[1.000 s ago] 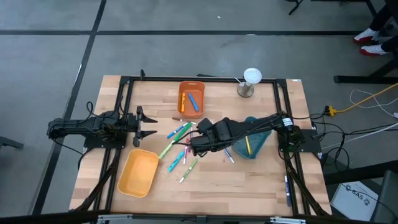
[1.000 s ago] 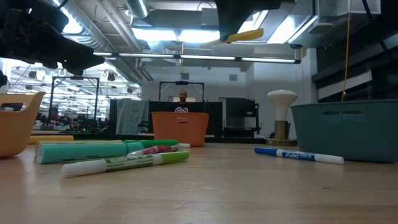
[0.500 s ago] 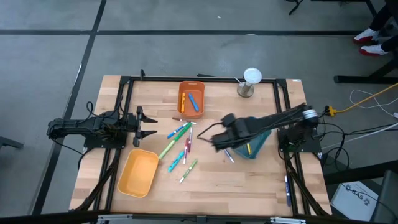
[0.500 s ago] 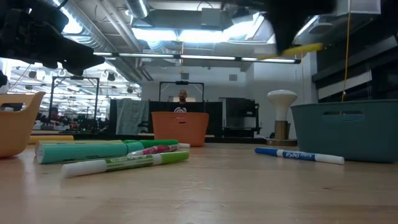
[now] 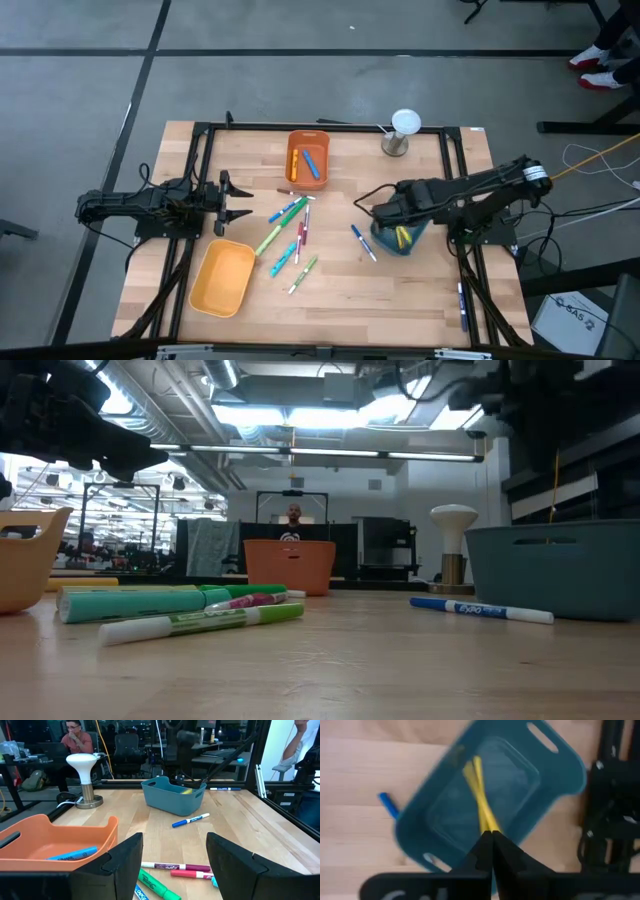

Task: Pick & Place Markers
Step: Move the blue bin to the right side of the table

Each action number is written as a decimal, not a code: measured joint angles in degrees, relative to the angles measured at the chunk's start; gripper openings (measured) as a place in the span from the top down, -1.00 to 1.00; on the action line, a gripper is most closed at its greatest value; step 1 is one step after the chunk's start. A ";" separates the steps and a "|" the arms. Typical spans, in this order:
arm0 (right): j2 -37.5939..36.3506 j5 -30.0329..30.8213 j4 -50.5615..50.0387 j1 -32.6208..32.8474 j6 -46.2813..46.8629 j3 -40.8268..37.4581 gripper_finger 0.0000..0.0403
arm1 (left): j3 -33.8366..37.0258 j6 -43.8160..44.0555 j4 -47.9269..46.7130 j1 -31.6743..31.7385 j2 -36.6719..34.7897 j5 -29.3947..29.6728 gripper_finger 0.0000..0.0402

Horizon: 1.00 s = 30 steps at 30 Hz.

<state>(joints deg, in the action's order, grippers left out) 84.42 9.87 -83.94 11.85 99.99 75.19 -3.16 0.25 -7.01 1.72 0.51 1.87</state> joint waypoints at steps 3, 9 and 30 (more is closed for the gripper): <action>0.00 -1.78 0.69 -1.51 0.09 -1.96 0.99 | 0.00 0.00 0.00 0.00 0.00 0.00 -0.07; 0.00 -3.43 0.41 -3.89 -2.87 -2.62 0.97 | 0.00 0.00 0.00 0.00 0.00 0.00 -0.07; 0.02 -3.45 26.50 -7.27 -24.79 -2.62 0.83 | -0.01 0.00 0.00 0.00 0.00 -0.01 -0.07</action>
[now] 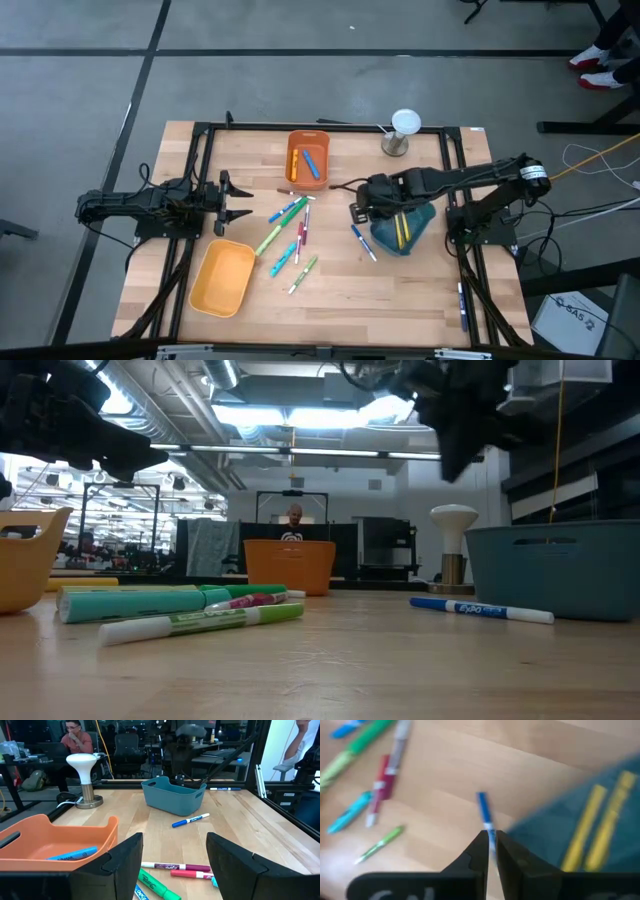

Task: Pick & Place Markers
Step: Move the blue bin to the right side of the table

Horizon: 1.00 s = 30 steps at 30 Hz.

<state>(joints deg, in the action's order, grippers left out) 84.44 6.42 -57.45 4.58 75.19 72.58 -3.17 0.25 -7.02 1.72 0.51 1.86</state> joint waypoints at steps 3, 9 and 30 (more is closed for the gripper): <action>0.00 0.00 5.38 0.00 -5.12 0.02 0.83 | 0.01 0.00 -0.01 0.00 0.00 0.01 -0.07; 0.00 2.13 11.75 0.04 -14.35 0.04 0.83 | 0.01 0.00 0.00 0.00 0.00 0.00 -0.07; 13.37 -4.76 14.23 1.29 -10.95 0.04 0.68 | 0.01 0.00 0.00 0.00 -0.01 0.01 -0.07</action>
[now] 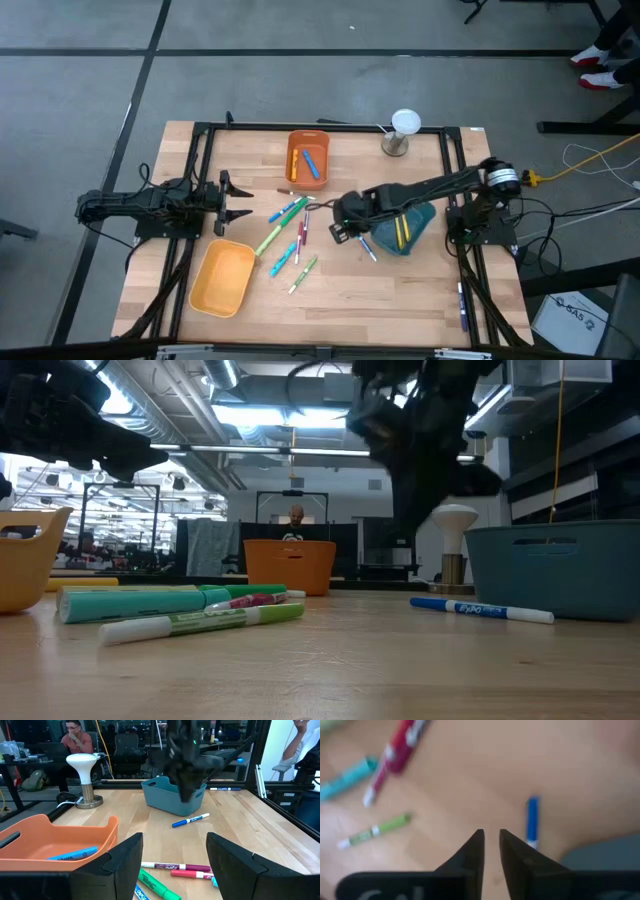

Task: Pick & Place Markers
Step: Move the blue bin to the right side of the table, then put the blue marker pen into the yellow bin

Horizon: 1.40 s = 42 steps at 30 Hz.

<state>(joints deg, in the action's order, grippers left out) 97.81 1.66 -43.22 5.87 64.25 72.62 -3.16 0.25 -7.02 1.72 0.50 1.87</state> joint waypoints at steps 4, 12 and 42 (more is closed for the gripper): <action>3.97 -5.57 1.66 -0.04 0.64 0.00 0.44 | 0.00 0.00 0.00 0.00 0.01 0.00 -0.07; 5.65 -6.97 -0.21 -0.96 2.60 0.01 0.16 | 0.00 0.00 0.00 0.00 0.01 -0.02 -0.07; 5.65 10.81 -23.70 0.26 -14.35 9.85 0.16 | 0.00 0.00 -0.01 0.00 0.01 0.00 -0.07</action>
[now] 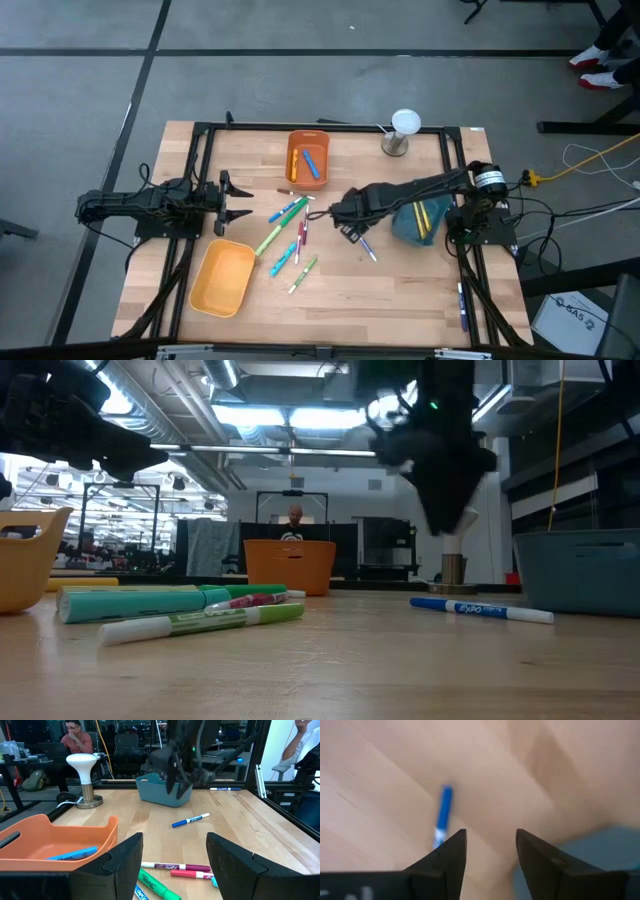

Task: Pick & Place Markers
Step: Put the blue marker pen into the yellow bin

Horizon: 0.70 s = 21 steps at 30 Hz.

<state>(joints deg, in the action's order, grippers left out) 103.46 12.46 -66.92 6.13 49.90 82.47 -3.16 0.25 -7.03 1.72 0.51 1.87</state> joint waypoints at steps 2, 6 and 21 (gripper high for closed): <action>0.00 1.53 1.15 -0.02 -3.40 2.53 0.16 | 0.00 0.01 0.00 0.00 -0.02 -0.01 -0.07; -0.05 1.61 8.14 1.00 -13.02 4.63 0.16 | 0.00 0.00 0.01 0.00 -0.01 -0.01 -0.07; -0.04 0.49 13.80 1.64 -17.23 4.38 0.16 | 0.00 0.00 0.02 0.00 0.00 0.00 -0.07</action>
<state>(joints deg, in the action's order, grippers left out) 103.42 12.95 -53.12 7.77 32.67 86.85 -3.16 0.25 -7.01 1.72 0.51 1.87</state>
